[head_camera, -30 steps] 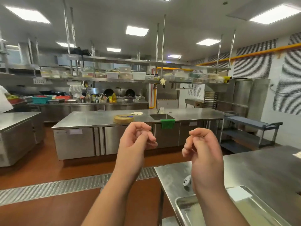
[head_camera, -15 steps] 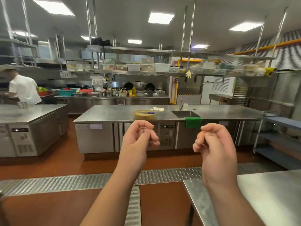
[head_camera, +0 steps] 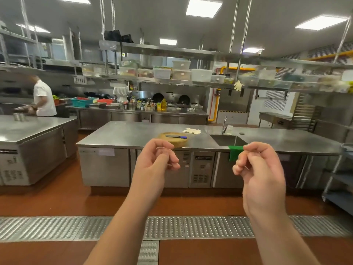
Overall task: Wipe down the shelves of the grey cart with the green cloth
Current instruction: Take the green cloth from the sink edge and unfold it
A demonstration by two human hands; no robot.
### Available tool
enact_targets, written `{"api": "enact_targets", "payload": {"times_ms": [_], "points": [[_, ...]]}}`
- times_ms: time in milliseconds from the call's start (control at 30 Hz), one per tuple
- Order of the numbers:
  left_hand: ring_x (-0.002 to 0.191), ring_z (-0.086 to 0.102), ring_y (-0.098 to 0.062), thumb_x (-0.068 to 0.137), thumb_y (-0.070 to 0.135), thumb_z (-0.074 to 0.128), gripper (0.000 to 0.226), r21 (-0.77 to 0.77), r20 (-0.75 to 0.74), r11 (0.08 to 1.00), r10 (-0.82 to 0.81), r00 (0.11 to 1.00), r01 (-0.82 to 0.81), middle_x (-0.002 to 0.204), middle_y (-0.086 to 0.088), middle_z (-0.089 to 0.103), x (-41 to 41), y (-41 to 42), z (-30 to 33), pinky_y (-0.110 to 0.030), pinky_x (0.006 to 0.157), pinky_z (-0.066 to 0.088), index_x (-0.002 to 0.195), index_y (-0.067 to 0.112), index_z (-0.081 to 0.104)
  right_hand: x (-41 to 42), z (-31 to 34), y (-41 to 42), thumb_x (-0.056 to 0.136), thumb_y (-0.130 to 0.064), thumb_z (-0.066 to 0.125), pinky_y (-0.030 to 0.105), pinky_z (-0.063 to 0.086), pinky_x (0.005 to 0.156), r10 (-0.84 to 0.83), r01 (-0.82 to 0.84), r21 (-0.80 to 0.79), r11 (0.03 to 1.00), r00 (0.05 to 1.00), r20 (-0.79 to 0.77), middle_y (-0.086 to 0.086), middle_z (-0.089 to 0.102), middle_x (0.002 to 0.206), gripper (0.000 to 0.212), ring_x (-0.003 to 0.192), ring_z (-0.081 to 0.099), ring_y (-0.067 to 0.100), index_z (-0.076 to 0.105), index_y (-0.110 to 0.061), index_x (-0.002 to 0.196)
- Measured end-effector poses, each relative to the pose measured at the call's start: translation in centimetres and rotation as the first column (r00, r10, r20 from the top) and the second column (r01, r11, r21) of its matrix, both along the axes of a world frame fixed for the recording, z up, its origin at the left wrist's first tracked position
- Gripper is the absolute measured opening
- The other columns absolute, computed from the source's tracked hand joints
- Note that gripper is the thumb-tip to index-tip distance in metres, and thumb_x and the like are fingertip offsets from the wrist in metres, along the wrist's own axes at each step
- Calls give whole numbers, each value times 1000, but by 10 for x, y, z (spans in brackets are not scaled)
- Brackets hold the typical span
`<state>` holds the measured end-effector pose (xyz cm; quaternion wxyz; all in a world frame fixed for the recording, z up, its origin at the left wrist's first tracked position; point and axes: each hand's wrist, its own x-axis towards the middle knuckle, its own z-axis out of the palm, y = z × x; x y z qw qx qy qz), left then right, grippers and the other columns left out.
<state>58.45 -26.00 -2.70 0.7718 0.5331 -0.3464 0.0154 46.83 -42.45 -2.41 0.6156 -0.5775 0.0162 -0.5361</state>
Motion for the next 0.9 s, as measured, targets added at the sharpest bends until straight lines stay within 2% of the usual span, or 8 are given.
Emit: {"api": "enact_targets", "payload": {"times_ms": [100,200,300,467,567,700,900], "points": [[71,61,-27,99,1,39,20,16,-33,1000,25,999,-24,74,-9,62,56,-25,-10,-32,71,54,98,7,59,53,-8,-28,99,3,36,37,43,63,26,-26,-10,1000,999,-21,4,52,69,29,65,47,18,60,-13,92],[70,61,-26,99,0,39,20,17,-58,1000,23,998,-22,73,-10,62,121,-56,-23,-31,70,55,98,5,58,115,-17,-59,94,-8,42,38,42,63,15,-16,-26,1000,999,-33,5,51,70,18,65,46,20,59,-11,92],[68,60,-25,98,-3,38,21,16,-59,1000,17,998,-16,72,-9,62,190,-85,-35,-30,69,56,98,4,58,180,-29,-89,89,-14,43,40,42,64,-13,12,-29,1000,999,-43,5,52,70,17,66,46,20,59,-13,92],[67,59,-24,97,-5,37,27,53,-66,999,3,998,0,70,-5,61,315,-136,-41,-30,66,54,93,11,59,286,-45,-143,97,-4,40,40,44,65,-79,78,-15,997,994,-82,5,53,72,21,68,48,22,60,-13,93],[67,59,-24,96,-5,37,27,79,-73,996,-31,997,37,71,-6,61,376,-178,-41,-32,67,54,94,10,59,338,-51,-181,96,-5,41,41,44,66,-128,129,2,992,986,-107,4,54,73,24,69,49,22,61,-18,92],[70,60,-26,97,-3,39,26,139,-91,984,-100,991,112,74,-8,62,430,-249,-52,-39,73,53,94,12,60,383,-61,-241,98,-4,42,42,45,66,-217,224,35,974,966,-141,5,54,73,28,68,49,21,62,-21,90],[72,61,-27,98,-2,40,23,223,-100,950,-199,975,217,77,-10,63,475,-388,-74,-38,73,52,98,9,60,415,-89,-360,90,-14,46,40,43,66,-302,322,92,942,936,-181,4,53,72,18,67,48,20,62,-22,90]]}}
